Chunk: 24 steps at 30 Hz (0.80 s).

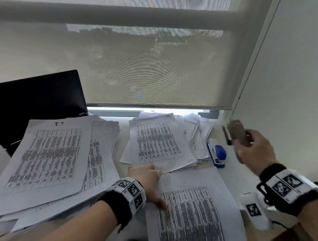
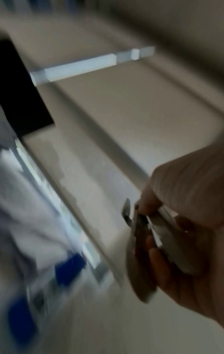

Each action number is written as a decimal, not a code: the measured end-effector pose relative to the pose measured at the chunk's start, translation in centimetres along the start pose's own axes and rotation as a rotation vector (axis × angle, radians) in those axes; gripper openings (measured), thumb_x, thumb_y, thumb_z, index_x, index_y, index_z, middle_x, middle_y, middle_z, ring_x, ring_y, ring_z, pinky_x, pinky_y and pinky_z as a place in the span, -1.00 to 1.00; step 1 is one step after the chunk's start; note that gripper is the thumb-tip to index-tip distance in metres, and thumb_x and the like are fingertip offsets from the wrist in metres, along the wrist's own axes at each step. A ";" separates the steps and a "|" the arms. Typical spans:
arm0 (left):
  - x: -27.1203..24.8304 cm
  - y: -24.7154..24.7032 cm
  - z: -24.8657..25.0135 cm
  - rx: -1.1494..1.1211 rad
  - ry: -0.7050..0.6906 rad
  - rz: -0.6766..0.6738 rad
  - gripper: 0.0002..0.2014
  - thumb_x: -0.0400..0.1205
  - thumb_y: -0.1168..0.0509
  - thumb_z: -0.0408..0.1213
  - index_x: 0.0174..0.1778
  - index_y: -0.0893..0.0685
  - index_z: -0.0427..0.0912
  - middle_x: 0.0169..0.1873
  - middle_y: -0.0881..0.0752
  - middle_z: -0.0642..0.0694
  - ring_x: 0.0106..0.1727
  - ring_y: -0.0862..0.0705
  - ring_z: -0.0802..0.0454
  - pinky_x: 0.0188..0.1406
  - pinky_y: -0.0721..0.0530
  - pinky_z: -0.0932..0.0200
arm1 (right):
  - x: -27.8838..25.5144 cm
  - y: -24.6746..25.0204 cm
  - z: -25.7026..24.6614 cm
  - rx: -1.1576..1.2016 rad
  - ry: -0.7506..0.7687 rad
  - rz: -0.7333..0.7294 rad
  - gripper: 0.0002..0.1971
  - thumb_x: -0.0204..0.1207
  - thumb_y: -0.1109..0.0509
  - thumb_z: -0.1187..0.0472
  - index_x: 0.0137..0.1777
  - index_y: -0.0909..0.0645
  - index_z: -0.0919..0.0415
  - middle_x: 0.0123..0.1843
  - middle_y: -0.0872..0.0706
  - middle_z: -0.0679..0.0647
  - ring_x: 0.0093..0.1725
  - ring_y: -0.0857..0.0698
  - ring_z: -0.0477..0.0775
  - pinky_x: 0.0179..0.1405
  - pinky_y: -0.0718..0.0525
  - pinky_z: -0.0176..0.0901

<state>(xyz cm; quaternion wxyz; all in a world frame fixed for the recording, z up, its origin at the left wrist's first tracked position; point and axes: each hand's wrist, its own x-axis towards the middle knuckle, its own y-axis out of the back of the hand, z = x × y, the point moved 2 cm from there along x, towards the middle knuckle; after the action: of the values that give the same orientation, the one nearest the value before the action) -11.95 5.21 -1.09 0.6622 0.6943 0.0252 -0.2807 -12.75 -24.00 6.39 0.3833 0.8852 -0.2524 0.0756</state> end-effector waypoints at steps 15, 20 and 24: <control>-0.4 -0.8 -0.3 0.007 0.039 -0.004 0.14 0.29 -0.36 0.51 0.70 -0.01 0.15 0.72 0.03 0.07 0.72 -0.02 -0.11 0.57 -0.09 -0.45 | -10.4 -11.2 -4.9 -0.390 0.146 -0.763 -0.76 0.53 -0.30 -0.08 0.12 -0.55 -0.02 0.11 -0.70 -0.01 0.11 -0.65 0.04 0.09 -0.54 -0.19; -0.2 -0.9 -0.3 -0.018 0.041 0.004 0.15 0.27 -0.38 0.50 0.70 -0.04 0.15 0.72 0.02 0.07 0.72 -0.02 -0.12 0.56 -0.06 -0.49 | -10.6 -11.2 -5.2 -0.439 0.167 -0.731 -0.87 0.56 -0.24 -0.03 -0.07 -0.44 -0.01 -0.09 -0.60 -0.03 -0.09 -0.57 0.03 -0.06 -0.53 -0.19; 0.0 -1.1 -0.3 -0.015 0.042 0.009 0.16 0.25 -0.38 0.51 0.70 -0.04 0.15 0.72 0.01 0.06 0.72 -0.03 -0.14 0.56 -0.07 -0.48 | -10.9 -11.8 -5.1 -0.388 0.132 -0.675 -0.77 0.57 -0.25 -0.05 0.15 -0.52 -0.01 0.08 -0.71 0.01 0.05 -0.68 0.06 0.11 -0.61 -0.14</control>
<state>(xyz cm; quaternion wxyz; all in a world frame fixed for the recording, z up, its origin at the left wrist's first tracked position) -12.26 5.65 -2.08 0.6680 0.6952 0.0383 -0.2629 -15.88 -9.27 -1.20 0.5623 0.8228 0.0684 -0.0471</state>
